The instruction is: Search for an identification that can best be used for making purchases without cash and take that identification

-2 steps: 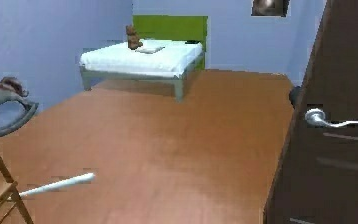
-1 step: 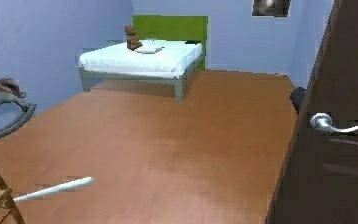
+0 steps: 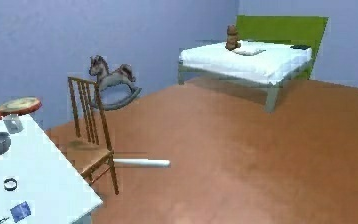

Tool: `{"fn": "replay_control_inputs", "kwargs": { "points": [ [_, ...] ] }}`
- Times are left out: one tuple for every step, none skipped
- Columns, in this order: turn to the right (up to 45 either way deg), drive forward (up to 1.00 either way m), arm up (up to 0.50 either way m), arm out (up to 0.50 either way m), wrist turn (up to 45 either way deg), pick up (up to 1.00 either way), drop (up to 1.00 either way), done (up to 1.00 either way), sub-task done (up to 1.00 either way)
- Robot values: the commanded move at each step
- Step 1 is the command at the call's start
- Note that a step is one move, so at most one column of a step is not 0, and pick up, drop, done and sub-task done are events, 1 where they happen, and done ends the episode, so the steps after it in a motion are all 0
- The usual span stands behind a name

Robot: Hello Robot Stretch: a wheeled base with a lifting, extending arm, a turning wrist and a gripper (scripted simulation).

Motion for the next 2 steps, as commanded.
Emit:
{"fn": "replay_control_inputs", "kwargs": {
  "points": [
    [0.0, 0.25, 0.0, 0.0, 0.0, 0.0, 0.0, 0.0, 0.0],
    [-45.0, 0.0, 0.0, 0.0, 0.0, 0.0, 0.0, 0.0, 0.0]
  ]
}}
